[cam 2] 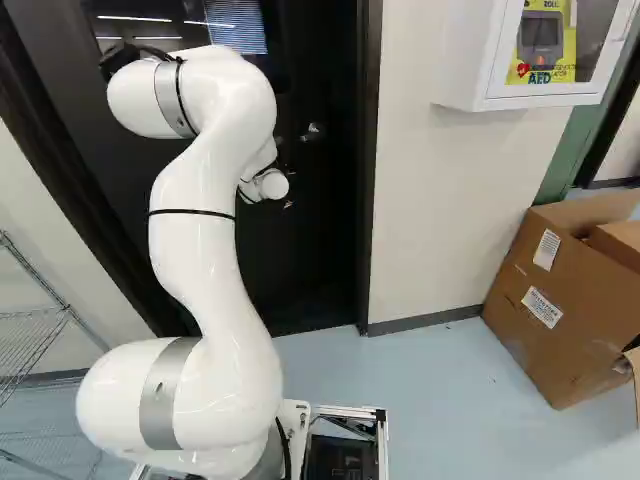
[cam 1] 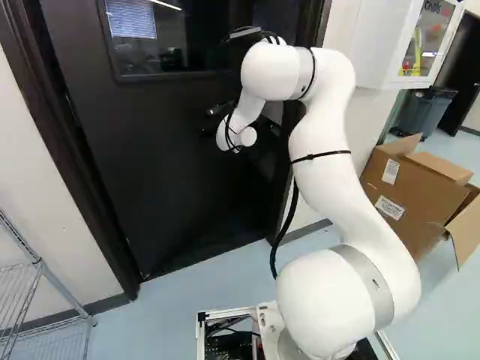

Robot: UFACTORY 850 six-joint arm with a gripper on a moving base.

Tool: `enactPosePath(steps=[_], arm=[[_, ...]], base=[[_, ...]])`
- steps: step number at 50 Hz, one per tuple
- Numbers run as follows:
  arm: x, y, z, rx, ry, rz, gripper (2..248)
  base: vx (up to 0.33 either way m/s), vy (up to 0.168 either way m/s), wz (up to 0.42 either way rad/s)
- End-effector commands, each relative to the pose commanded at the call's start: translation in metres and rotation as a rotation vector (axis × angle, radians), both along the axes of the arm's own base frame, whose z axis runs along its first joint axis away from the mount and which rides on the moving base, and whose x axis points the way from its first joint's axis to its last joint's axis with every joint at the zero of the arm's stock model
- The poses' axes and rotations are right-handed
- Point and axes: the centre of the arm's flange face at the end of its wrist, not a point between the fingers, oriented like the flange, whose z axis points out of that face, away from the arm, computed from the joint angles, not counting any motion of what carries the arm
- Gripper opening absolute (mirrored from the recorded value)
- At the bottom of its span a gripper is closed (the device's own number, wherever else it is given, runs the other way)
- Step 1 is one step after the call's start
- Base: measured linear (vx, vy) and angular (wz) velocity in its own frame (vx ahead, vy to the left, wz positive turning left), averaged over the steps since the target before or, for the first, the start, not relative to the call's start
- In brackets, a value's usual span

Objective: Open the door and move inside

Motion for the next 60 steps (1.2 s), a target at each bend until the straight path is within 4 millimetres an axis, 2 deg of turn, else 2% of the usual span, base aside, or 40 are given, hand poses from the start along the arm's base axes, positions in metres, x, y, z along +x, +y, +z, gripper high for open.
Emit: enactPosePath(steps=[20,31,42,60], arm=[[0.033,0.022,-0.008,0.006,-0.039,0.023,247],[0.039,0.025,-0.010,0.007,-0.046,0.026,247],[0.033,0.022,-0.008,0.006,-0.039,0.023,247],[0.006,0.001,-0.001,0.001,-0.006,0.001,247]], base=[[0.000,0.000,0.000],[0.000,0.000,0.000],[0.000,0.000,0.000],[0.000,0.000,0.000]])
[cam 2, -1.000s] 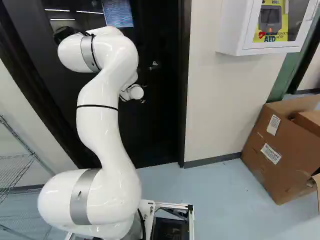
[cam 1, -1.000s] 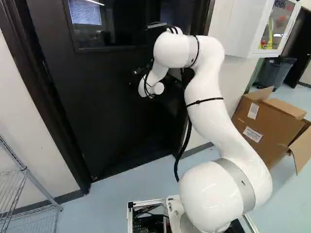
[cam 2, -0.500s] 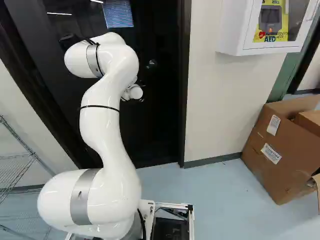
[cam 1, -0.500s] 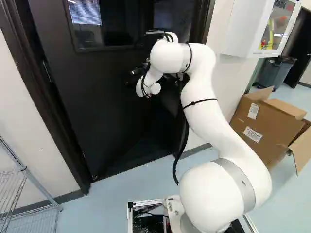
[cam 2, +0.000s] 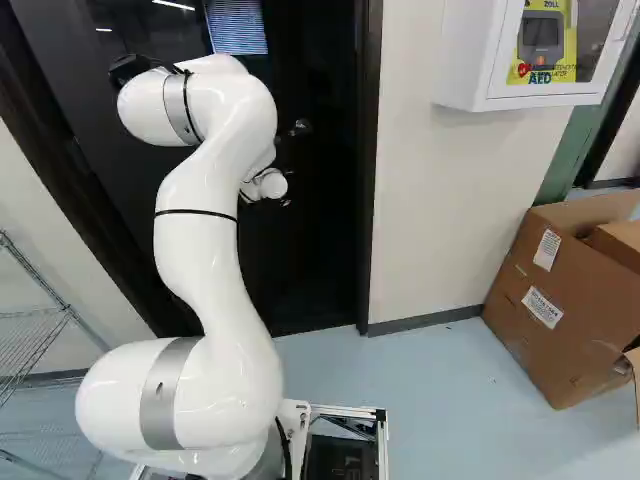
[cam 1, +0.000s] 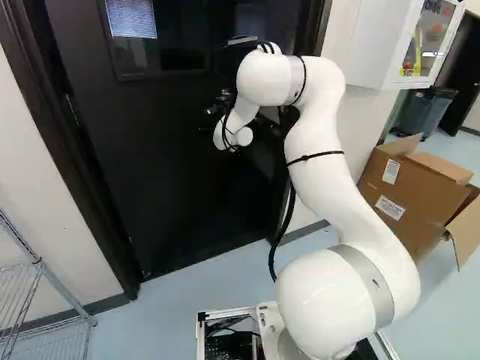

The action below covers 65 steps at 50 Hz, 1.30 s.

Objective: Open the door and move inside

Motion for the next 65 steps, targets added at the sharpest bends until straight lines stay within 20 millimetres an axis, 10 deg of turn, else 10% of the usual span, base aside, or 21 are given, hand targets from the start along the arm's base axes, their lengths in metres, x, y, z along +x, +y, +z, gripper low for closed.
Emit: enactPosePath(steps=[65], arm=[[-0.112,-0.082,0.021,-0.009,0.101,-0.109,247]], base=[[0.000,0.000,0.000]])
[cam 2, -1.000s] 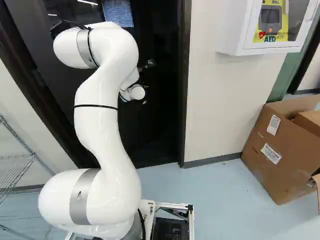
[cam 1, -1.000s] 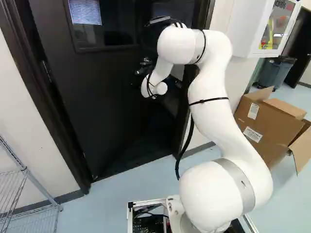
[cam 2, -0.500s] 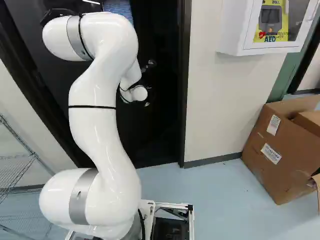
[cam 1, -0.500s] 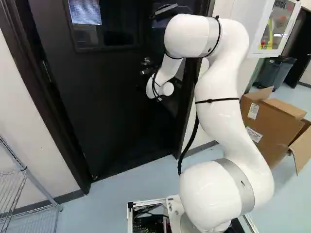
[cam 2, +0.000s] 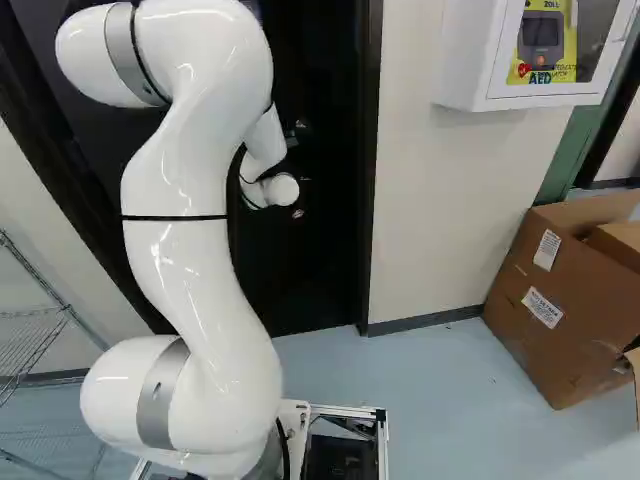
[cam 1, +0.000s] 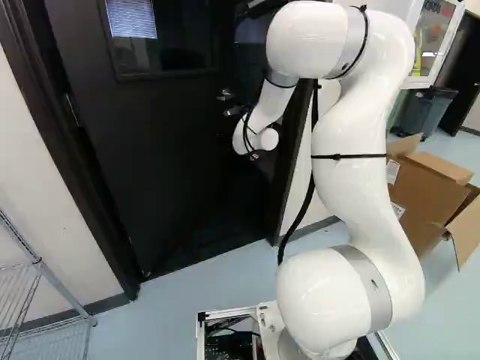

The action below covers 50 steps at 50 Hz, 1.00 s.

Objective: Open the door and move inside

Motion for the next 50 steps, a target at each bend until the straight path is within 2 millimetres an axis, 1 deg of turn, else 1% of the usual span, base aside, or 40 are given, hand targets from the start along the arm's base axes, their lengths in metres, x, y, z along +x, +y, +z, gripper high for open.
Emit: enactPosePath(steps=[50], arm=[[-0.103,-0.027,0.010,0.005,0.055,-0.058,247]], base=[[0.000,0.000,0.000]])
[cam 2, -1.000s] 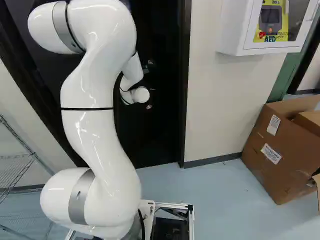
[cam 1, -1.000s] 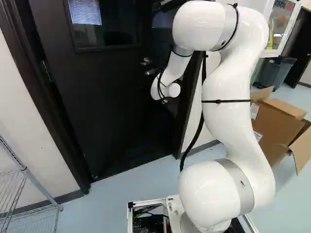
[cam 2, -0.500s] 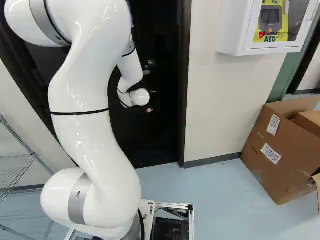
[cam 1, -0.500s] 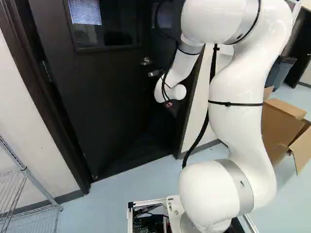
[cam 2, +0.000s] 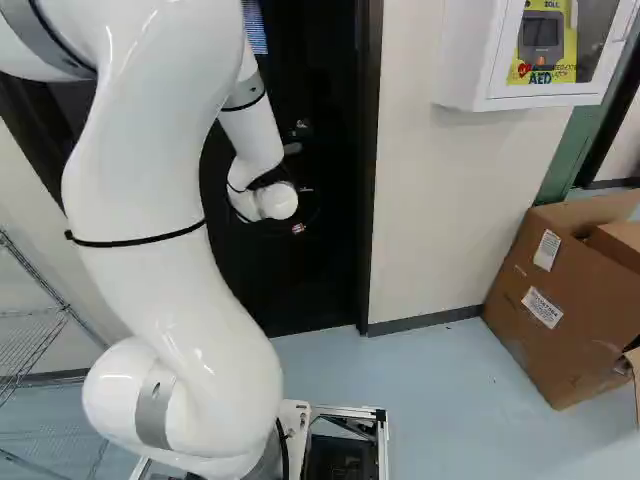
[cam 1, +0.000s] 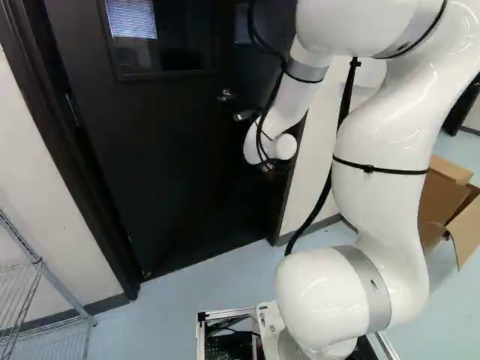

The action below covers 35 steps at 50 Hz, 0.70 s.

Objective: Open the door and move inside

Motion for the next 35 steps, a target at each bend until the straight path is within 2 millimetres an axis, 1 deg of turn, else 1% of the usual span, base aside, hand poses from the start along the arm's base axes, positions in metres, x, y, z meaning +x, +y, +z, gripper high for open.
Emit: enactPosePath(steps=[35], arm=[[-0.072,-0.011,0.003,0.019,0.020,-0.064,247]], base=[[0.000,0.000,0.000]])
